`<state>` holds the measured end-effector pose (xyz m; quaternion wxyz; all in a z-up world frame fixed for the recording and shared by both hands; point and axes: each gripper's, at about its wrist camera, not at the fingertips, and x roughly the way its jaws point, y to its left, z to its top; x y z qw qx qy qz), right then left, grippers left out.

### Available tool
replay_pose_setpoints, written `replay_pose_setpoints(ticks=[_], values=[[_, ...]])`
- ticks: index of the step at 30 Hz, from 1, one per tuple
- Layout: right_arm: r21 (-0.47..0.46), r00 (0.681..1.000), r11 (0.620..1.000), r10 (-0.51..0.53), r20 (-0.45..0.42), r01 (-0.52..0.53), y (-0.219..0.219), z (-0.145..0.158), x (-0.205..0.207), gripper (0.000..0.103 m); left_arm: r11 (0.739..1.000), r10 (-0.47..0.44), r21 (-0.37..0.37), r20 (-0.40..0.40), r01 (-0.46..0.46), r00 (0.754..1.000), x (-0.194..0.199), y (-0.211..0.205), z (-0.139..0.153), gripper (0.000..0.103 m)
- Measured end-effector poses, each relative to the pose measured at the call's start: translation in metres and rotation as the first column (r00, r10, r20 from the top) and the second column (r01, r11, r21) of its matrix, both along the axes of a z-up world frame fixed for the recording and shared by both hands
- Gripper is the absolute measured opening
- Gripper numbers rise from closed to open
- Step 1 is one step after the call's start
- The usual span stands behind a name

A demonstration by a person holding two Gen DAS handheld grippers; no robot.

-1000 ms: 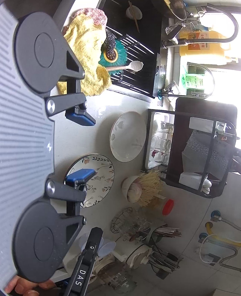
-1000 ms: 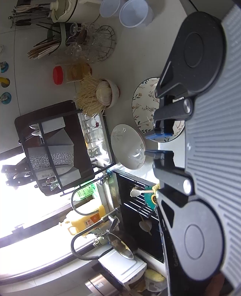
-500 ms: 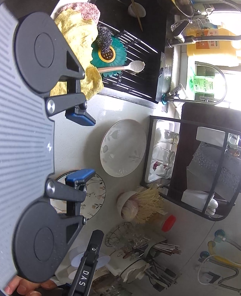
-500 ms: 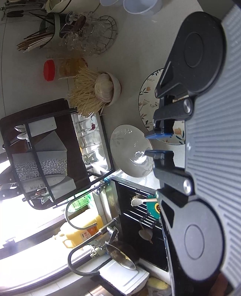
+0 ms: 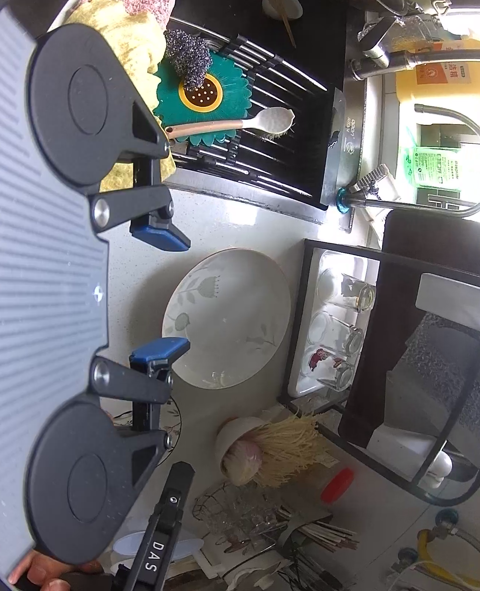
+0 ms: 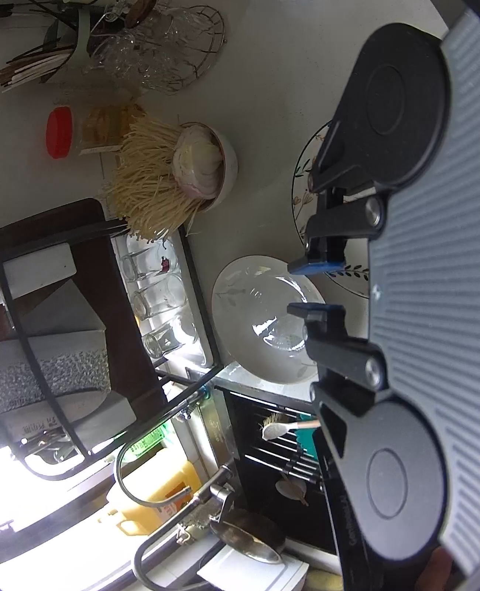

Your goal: Organize plates and bowls

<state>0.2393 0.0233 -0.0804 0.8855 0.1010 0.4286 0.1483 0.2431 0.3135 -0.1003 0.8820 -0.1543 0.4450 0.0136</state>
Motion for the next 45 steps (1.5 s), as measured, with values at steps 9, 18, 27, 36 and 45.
replay_pose_setpoints(ticks=[9, 18, 27, 36, 45], values=[[0.014, 0.997, 0.999, -0.037, -0.069, 0.038, -0.001, -0.024, 0.044, 0.052, 1.0, 0.004, -0.004, -0.083, -0.005, 0.997, 0.054, 0.011, -0.032, 0.057], [0.018, 0.988, 0.999, -0.027, -0.151, 0.03, 0.011, -0.055, 0.086, 0.052, 1.0, -0.009, 0.001, -0.125, 0.01, 0.992, 0.096, 0.015, -0.059, 0.057], [0.026, 0.977, 1.0, -0.011, -0.215, 0.016, 0.019, -0.081, 0.115, 0.05, 0.999, 0.015, -0.036, -0.178, -0.021, 0.984, 0.119, 0.024, -0.082, 0.057], [0.015, 0.968, 0.999, -0.029, -0.248, 0.033, 0.021, -0.099, 0.132, 0.042, 0.998, 0.043, -0.039, -0.207, -0.052, 0.977, 0.14, 0.036, -0.099, 0.045], [0.027, 0.963, 0.999, -0.035, -0.269, 0.043, 0.023, -0.109, 0.138, 0.032, 0.998, 0.037, -0.041, -0.213, -0.047, 0.976, 0.157, 0.047, -0.107, 0.038]])
